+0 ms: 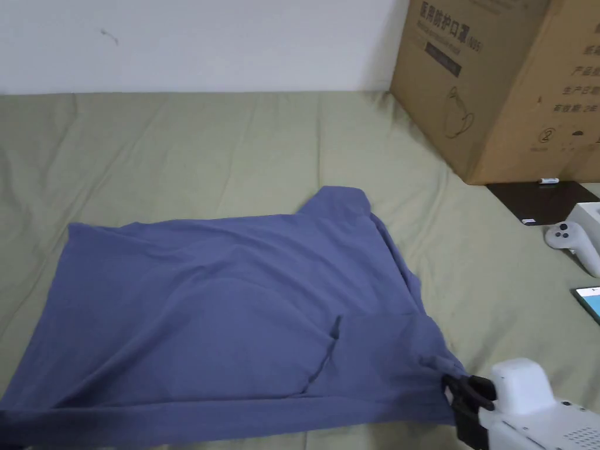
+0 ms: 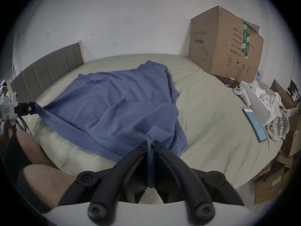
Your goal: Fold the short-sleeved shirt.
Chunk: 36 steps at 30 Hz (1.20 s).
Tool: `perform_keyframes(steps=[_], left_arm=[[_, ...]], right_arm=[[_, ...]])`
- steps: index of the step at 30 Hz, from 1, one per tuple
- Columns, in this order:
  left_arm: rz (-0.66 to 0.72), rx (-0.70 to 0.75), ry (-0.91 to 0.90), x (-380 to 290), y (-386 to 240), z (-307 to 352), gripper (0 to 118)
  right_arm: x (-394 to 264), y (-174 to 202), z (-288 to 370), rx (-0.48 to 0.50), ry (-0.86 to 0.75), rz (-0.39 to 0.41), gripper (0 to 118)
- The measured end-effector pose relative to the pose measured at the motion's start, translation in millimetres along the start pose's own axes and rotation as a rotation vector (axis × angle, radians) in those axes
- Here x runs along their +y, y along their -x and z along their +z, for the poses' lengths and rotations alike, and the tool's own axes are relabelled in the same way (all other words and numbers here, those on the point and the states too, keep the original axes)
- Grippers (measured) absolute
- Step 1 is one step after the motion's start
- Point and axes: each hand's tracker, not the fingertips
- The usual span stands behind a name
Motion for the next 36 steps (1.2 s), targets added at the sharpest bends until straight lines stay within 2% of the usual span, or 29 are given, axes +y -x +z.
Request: perform_keyframes(steps=[5,9,13,17,21,24,25,26,28,29,31,33,34,35,36], left_arm=[[0.021,-0.029,-0.003,39.3,4.3,-1.9,4],[0.047,-0.058,0.043,78.4,14.6,-33.9,4],[0.001,-0.039,0.125,104.6,24.2,-89.9,4],[0.044,-0.05,0.208,124.6,14.7,-136.7,4],[-0.003,-0.024,0.307,122.5,23.5,-195.3,4],[-0.022,-0.028,0.326,121.4,16.6,-214.7,4],[-0.021,-0.023,0.324,121.1,28.5,-223.1,6],[-0.008,-0.012,0.304,122.1,27.6,-219.9,23],[0.016,0.002,0.218,124.6,30.6,-202.9,85],[0.031,-0.02,0.178,126.8,35.3,-189.5,104],[0.053,-0.013,0.108,127.1,34.3,-160.4,102],[0.04,0.023,0.058,122.2,23.8,-117.2,102],[0.034,0.039,0.02,116.3,21.3,-96.3,98],[0.03,0.039,-0.014,109.0,18.4,-77.7,82],[0.024,0.043,-0.024,102.0,15.5,-63.0,62]], right_arm=[[52.3,-11.9,7.7,0.013,-0.042,-0.011,4],[109.3,-23.8,-21.8,0.046,-0.048,-0.012,4],[149.8,-30.1,-84.2,0.013,0.05,0.063,4],[162.8,-30.4,-145.4,-0.002,0.159,0.065,4],[164.3,-30.1,-191.8,-0.026,0.214,0.098,4],[160.6,-37.2,-218.3,-0.042,0.261,0.125,5],[159.6,-38.8,-219.7,-0.058,0.255,0.118,9],[158.2,-41.5,-215.5,-0.109,0.212,0.108,30],[156.4,-46.7,-198.0,-0.155,0.135,0.083,81],[154.2,-48.5,-182.9,-0.162,0.098,0.075,99],[150.8,-49.0,-149.3,-0.169,0.027,0.064,100],[143.5,-46.3,-108.0,-0.119,-0.037,0.034,100],[140.3,-36.6,-79.0,-0.072,-0.051,0.018,99],[132.2,-30.6,-58.4,-0.036,-0.069,0.023,96],[124.2,-24.7,-40.3,-0.013,-0.098,0.036,89]])
